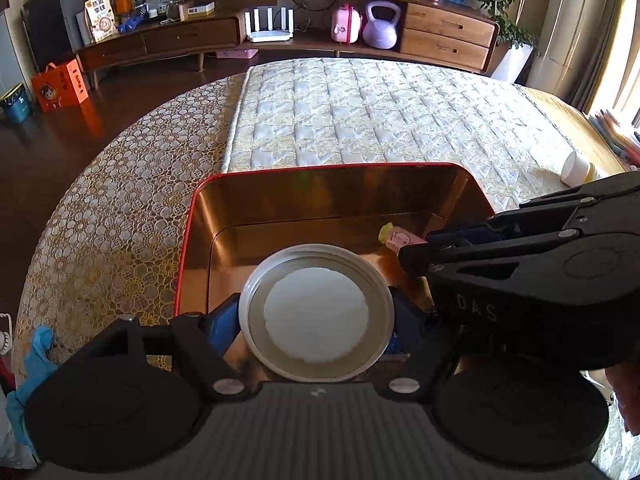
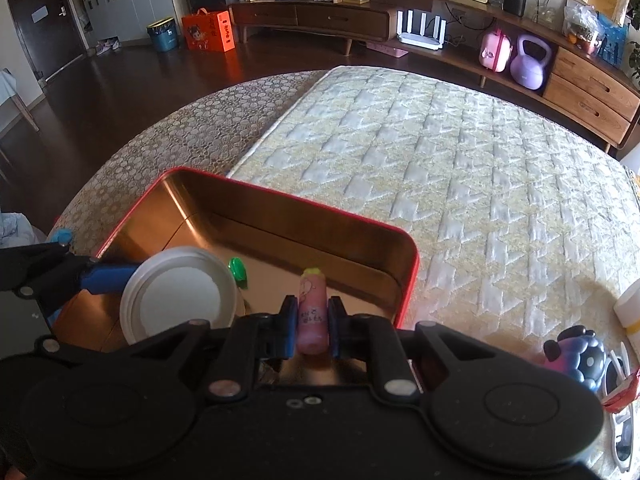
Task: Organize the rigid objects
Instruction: 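Carry the compact and pink tube over the red tin box, then lower both items into the tin and open both grippers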
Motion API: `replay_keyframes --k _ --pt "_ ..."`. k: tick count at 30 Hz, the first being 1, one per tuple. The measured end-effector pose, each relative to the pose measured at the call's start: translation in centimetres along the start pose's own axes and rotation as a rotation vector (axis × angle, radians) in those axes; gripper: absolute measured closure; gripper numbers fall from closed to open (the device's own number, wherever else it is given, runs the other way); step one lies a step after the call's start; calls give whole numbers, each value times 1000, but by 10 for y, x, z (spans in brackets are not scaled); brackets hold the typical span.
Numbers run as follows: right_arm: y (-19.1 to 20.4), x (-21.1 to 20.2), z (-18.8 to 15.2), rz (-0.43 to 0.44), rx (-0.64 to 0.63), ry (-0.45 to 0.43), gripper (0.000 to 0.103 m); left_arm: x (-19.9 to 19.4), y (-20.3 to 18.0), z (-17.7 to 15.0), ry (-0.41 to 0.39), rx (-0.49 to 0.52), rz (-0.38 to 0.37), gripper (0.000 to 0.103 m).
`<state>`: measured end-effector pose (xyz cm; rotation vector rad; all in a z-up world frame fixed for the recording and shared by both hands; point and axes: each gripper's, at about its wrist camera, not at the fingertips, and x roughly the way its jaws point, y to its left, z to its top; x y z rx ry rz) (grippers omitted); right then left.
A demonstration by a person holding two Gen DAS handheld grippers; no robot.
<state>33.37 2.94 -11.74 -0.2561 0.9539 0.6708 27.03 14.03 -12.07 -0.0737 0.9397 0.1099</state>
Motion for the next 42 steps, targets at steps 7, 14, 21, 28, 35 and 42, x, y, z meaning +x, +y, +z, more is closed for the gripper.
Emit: replay_keyframes --k 7,14,21,28,35,42 --pt "-8 -14 -4 9 39 -34 79 6 -2 5 -3 21 3 26" --pt "-28 -43 -14 70 134 -77 76 13 -4 13 5 13 3 25" --pt "-32 -61 -20 96 154 -94 73 12 -2 15 16 -32 -7 26" --pt "-32 -78 -33 105 171 -103 70 -3 -1 13 4 -52 -9 26" --pt "-31 -105 -48 109 177 -119 67 -34 -7 6 -25 -34 -11 26" --pt "-27 -137 -61 112 172 -155 65 -69 -18 -4 -55 -20 -20 25"
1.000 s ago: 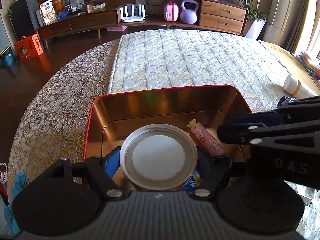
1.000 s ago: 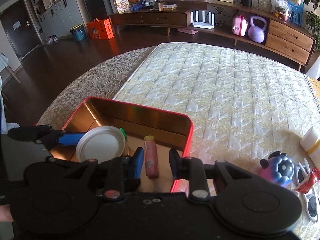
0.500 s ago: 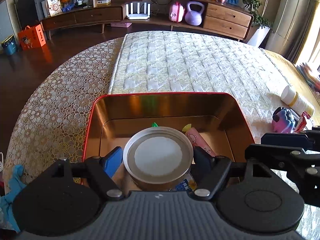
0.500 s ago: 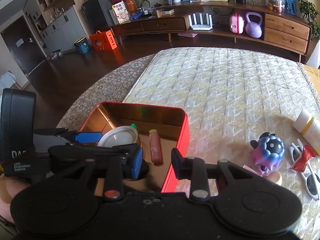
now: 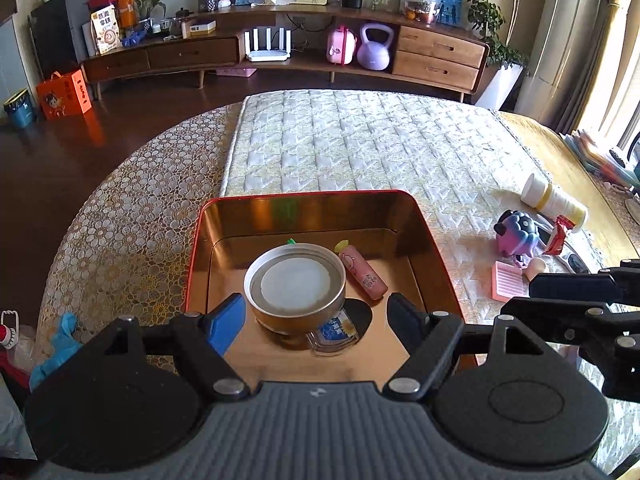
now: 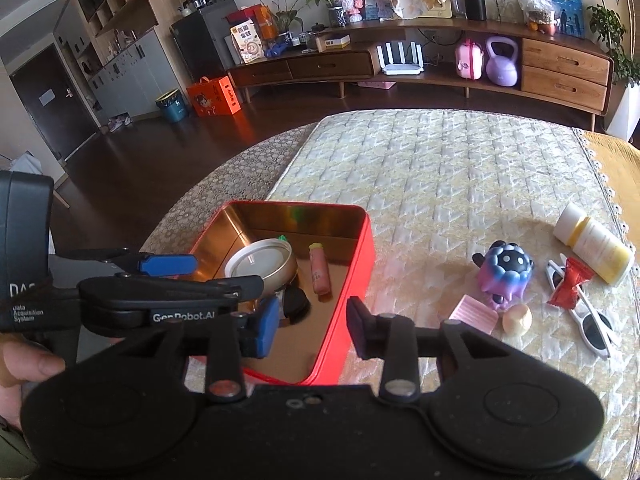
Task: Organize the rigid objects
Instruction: 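Lower both items into the tin and open both grippers, then withdraw both grippers from the tin toward the items on the bed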
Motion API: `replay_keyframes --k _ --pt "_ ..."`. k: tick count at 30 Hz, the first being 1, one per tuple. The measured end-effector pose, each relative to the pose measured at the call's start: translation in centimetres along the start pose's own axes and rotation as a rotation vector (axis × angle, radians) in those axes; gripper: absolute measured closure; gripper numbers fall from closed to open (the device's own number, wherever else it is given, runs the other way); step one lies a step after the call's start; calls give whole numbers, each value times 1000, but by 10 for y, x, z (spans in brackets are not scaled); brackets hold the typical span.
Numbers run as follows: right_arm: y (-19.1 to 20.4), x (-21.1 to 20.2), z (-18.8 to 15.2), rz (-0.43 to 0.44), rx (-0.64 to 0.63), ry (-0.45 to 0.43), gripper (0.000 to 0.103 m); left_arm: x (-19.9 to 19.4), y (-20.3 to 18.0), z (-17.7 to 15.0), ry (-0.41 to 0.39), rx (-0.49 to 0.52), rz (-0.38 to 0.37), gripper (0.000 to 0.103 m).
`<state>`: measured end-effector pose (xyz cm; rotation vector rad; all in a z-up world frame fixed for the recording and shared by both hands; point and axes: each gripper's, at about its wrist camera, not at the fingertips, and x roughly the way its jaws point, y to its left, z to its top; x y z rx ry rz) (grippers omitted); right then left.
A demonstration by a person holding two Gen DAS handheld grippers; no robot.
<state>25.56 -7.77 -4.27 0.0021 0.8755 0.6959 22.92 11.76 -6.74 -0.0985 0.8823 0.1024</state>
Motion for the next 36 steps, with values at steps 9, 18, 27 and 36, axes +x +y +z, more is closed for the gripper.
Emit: replay_keyframes --k 9,18,27,36 --pt "1 -43 -19 4 3 -45 57 -43 -20 -10 -48 22 -34 25" --pt "-9 -78 -43 -27 19 -101 44 -73 -40 -25 -86 48 -69 20" --pt "-32 -104 -75 -85 48 -150 21 -87 -61 -39 -86 59 -101 20" --pt "-65 -118 -109 -196 66 -176 3 -86 -91 -54 -107 82 -134 17"
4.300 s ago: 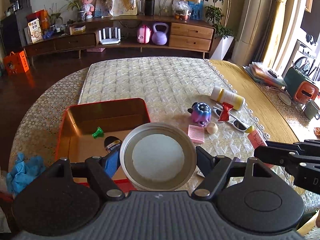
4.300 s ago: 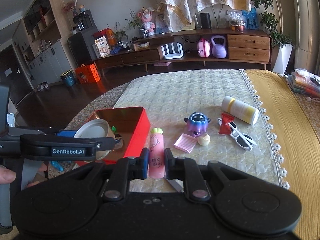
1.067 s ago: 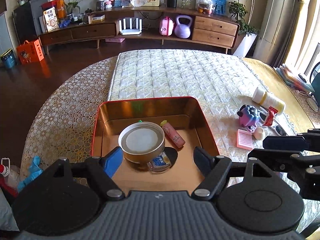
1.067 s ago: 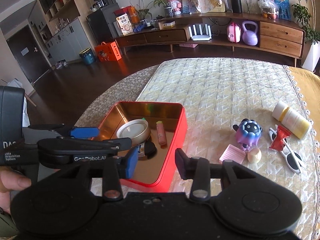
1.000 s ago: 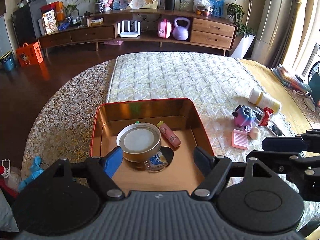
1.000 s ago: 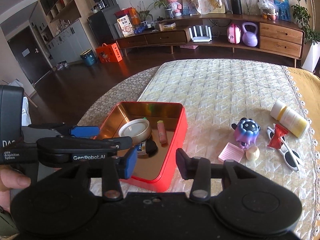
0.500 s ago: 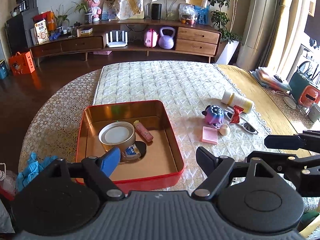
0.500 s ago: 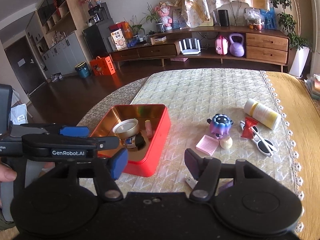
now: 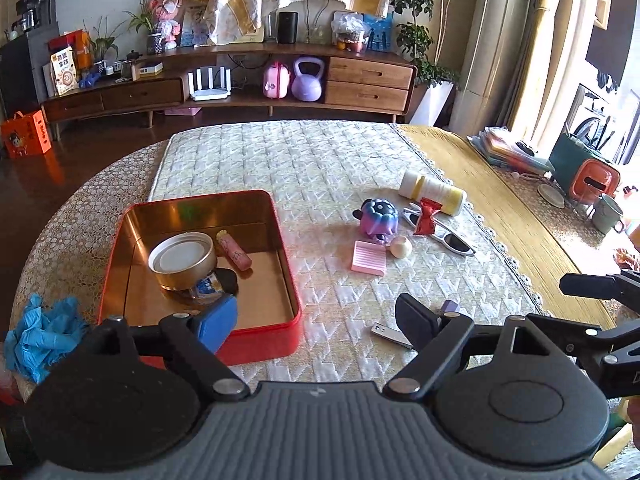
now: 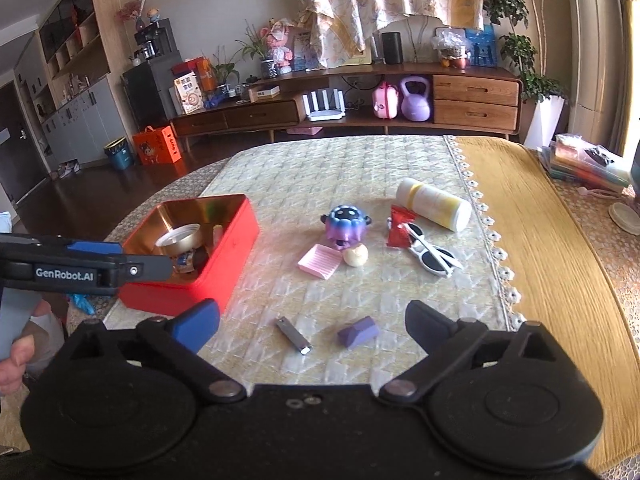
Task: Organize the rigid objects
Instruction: 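Withdraw both grippers from the tin toward the items on the bed, then grasp the silver nail clipper with the left gripper while the right gripper grasps the purple block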
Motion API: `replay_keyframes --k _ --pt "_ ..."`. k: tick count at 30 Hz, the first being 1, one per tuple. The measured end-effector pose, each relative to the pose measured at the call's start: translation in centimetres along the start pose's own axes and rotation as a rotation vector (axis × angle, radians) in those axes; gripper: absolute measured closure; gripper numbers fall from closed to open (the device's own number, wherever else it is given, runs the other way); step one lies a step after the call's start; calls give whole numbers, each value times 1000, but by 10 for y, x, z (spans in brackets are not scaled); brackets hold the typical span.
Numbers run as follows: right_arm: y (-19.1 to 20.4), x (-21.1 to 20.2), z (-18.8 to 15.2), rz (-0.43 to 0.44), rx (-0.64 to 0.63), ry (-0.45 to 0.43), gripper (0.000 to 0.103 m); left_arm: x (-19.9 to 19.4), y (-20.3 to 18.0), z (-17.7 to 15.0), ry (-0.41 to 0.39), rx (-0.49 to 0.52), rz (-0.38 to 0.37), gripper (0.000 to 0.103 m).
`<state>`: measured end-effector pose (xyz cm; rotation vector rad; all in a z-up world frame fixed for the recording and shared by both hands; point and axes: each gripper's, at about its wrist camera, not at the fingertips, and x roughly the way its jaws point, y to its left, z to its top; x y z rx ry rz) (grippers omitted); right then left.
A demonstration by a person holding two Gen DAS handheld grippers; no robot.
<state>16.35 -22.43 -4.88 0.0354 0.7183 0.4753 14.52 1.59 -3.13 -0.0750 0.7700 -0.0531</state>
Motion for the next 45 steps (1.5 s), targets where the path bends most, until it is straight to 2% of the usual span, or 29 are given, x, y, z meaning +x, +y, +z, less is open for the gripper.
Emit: replay_keyframes --k 8,15,23,27,34,39,43,45 --pt "-31 12 -12 -61 73 28 2 25 -32 -17 43 85 -41 17" --pt "-46 36 -19 -81 44 97 3 56 -58 -33 123 191 -108 17" --pt "-54 64 -23 -4 -12 190 6 90 -67 -40 164 244 -129 17" --pt "-57 79 -22 64 -37 220 13 103 -66 -43 167 252 -134 17" --pt "-60 104 -14 84 -56 253 25 122 -64 -46 170 254 -113 17" --pt "-59 115 -12 107 -73 266 31 129 -64 -47 144 262 -119 17" --pt "-58 123 -10 132 -76 278 42 135 -64 -47 136 266 -126 17" --pt "-56 125 -10 141 -84 281 44 137 -64 -45 132 271 -131 17"
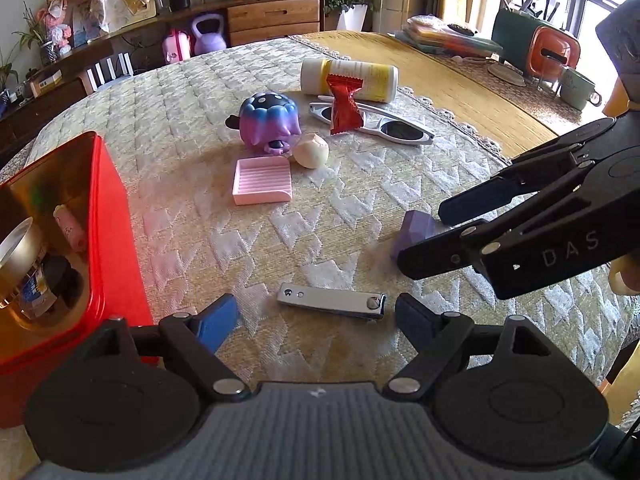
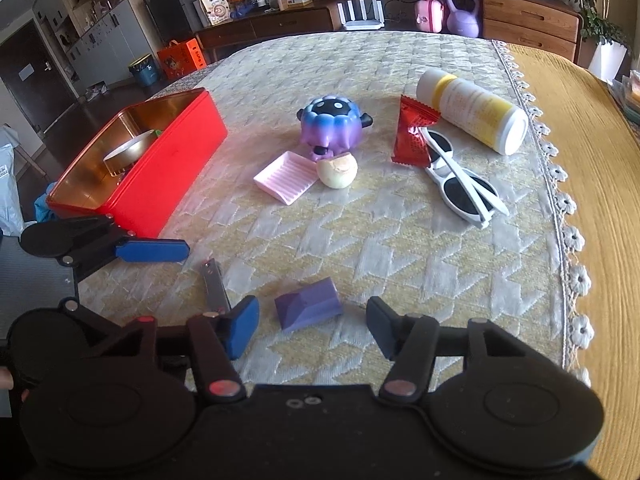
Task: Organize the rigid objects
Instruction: 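Grasp the silver nail clipper with the left gripper while the right gripper grasps the purple block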
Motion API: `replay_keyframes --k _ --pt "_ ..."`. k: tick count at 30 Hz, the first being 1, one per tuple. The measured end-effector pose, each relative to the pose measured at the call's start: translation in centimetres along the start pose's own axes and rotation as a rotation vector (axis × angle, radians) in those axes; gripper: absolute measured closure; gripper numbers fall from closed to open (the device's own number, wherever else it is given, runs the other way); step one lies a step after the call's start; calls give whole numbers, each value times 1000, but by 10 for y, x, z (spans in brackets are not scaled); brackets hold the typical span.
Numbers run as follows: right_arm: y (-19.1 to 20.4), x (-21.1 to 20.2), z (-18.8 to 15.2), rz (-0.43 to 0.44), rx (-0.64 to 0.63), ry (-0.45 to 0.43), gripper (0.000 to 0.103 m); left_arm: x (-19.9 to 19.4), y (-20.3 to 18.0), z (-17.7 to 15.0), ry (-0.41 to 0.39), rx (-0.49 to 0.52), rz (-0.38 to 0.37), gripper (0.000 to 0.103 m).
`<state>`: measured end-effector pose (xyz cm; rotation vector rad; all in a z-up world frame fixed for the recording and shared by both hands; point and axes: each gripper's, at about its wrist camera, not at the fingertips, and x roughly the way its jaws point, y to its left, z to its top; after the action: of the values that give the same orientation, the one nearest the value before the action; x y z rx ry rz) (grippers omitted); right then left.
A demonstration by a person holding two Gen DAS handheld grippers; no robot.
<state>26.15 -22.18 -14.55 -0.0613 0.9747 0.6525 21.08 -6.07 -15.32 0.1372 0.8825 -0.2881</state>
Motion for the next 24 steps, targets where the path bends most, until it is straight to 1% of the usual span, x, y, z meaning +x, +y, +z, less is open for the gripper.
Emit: replay_keyframes --k 3,8,12,13,15,18,24 --pt "2 3 2 5 -7 -1 45 2 1 2 -8 7 -14 17" --pt "2 5 5 8 -9 -3 51 1 2 4 -24 13 -36 37" --pt "3 6 5 -6 -14 -4 60 1 3 5 -31 11 -42 45" --pt "3 5 5 -10 -13 -4 63 1 3 5 -31 11 -44 45" --pt "4 5 5 -20 -10 -7 65 1 3 5 -32 12 -42 45" --pt "4 3 4 -33 0 -18 72 0 3 5 -32 10 -40 46" --pt "4 -3 -3 -46 37 -39 75 -3 7 3 -27 -13 -40 46"
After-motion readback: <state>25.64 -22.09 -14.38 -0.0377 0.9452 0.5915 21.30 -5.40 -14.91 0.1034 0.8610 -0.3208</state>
